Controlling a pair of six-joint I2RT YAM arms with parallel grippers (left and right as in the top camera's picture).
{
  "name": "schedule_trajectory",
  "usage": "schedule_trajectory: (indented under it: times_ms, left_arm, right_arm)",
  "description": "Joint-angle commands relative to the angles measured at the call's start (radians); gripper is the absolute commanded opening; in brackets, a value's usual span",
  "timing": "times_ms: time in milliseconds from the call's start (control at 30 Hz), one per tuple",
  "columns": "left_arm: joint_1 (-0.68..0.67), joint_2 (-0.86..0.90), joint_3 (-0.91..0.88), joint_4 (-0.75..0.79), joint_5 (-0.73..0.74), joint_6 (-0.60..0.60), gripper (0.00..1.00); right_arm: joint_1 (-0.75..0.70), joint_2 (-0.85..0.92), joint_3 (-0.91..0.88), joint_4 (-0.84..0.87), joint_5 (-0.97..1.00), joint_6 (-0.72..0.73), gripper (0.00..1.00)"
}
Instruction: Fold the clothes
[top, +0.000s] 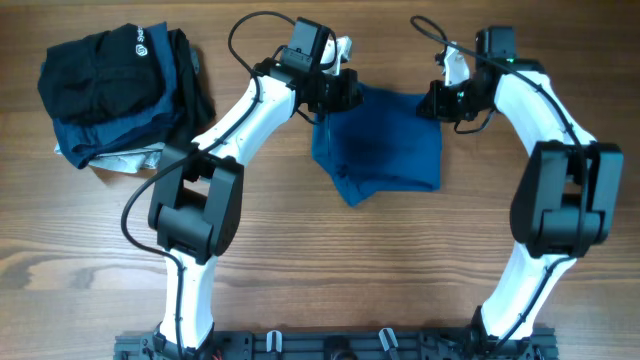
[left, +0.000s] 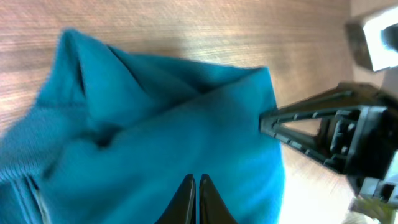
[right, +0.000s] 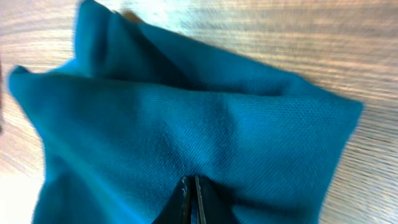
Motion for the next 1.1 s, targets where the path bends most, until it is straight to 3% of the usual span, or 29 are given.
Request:
schedule_trajectory:
  times_ms: [0, 167, 333, 467, 667, 933, 1067]
  left_arm:
    - [-0.010, 0.080, -0.003, 0.026, -0.136, -0.017, 0.04]
    - [-0.009, 0.167, -0.003, 0.072, -0.152, -0.002, 0.04]
    - [0.006, 0.135, 0.045, 0.133, -0.151, -0.002, 0.04]
    - [0.014, 0.038, 0.062, 0.129, -0.151, -0.002, 0.04]
    - [0.015, 0.027, 0.061, 0.098, -0.190, -0.002, 0.04]
    - [0.015, 0.034, 0.060, 0.076, -0.249, 0.048, 0.04]
    - [0.014, 0.079, 0.058, 0.069, -0.248, 0.050, 0.04]
  right_arm:
    - [0.004, 0.117, -0.014, 0.032, -0.031, -0.025, 0.04]
    - [0.004, 0.154, -0.013, 0.033, -0.031, -0.025, 0.04]
    - [-0.002, 0.074, 0.008, 0.006, -0.129, -0.037, 0.06]
    - [0.004, -0.111, 0.016, -0.180, -0.177, -0.107, 0.04]
    - [0.049, -0.129, -0.040, -0.321, -0.297, -0.293, 0.04]
    - [0.137, -0.129, -0.427, 0.137, -0.308, -0.307, 0.04]
    - [0.136, -0.129, -0.582, 0.307, -0.222, -0.177, 0.04]
